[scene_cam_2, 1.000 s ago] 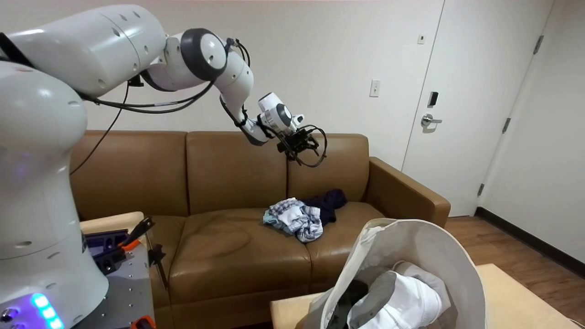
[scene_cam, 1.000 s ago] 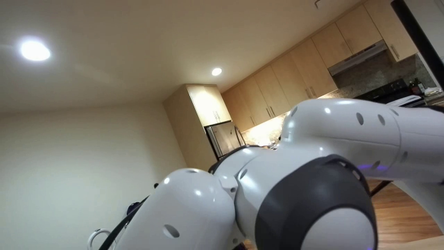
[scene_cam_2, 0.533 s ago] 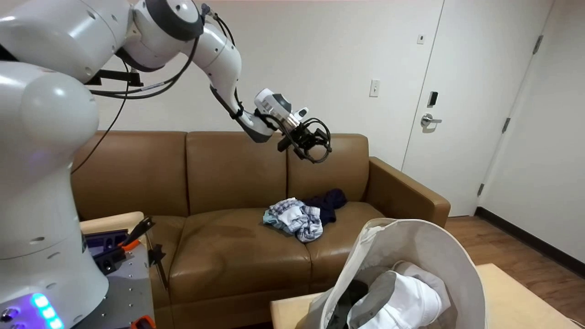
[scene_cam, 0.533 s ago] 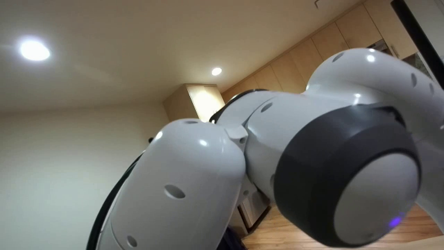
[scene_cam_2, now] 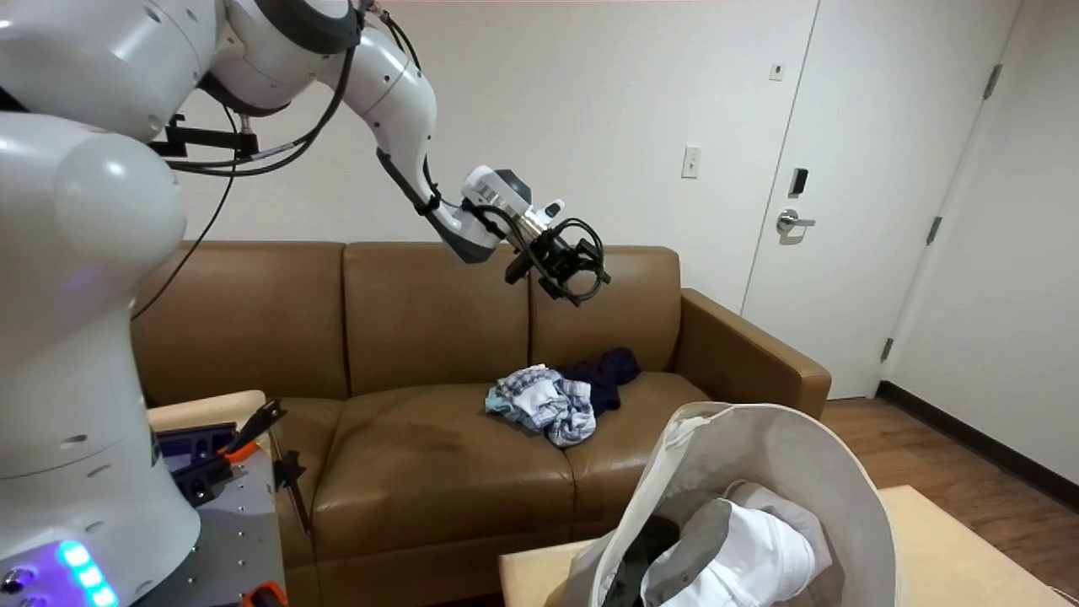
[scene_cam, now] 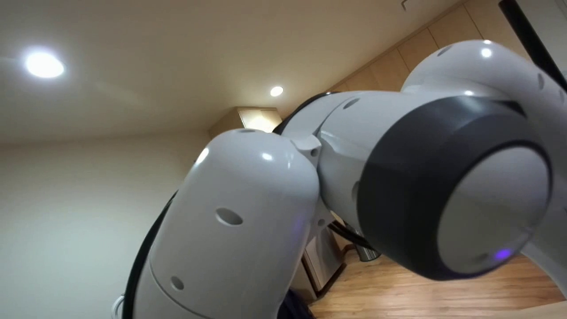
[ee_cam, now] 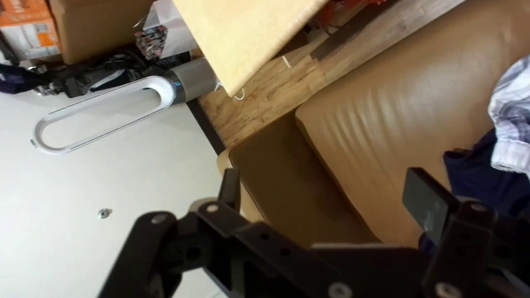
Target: Move the white cloth to the right
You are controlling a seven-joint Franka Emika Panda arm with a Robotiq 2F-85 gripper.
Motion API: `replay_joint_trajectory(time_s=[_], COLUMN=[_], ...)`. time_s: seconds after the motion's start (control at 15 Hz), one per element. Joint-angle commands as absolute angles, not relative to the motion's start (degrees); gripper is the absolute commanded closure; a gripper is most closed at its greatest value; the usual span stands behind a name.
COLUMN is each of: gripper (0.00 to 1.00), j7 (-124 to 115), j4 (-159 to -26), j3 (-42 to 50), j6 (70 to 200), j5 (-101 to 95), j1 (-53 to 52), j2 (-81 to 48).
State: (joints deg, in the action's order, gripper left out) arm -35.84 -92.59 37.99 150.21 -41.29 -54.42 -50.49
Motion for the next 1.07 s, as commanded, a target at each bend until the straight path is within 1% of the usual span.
replay_joint_trajectory(time_s=[0.0,0.07,0.27,0.6,0.8,1.0], gripper=[0.00,0.00,0.00,0.00,0.00,0.00], j7=[-34.9,-34.8,-35.0,-35.9,-35.0,-36.9], j4=[-96.5,-97.8,-108.1,-123.0,-132.0,-139.6], j3=[29.4,27.2,23.7,16.7,14.0,13.3], j6=[153.5,154.3,159.9,164.1,166.9,170.9], j5=[-39.7,-39.4,-40.1,-37.6,-32.1,-28.6], j1=[-47.4,-45.5,-41.5,-35.4,-34.8,-36.0], j2=[-44.2,-42.8,-34.2,-19.9,-10.0,0.0])
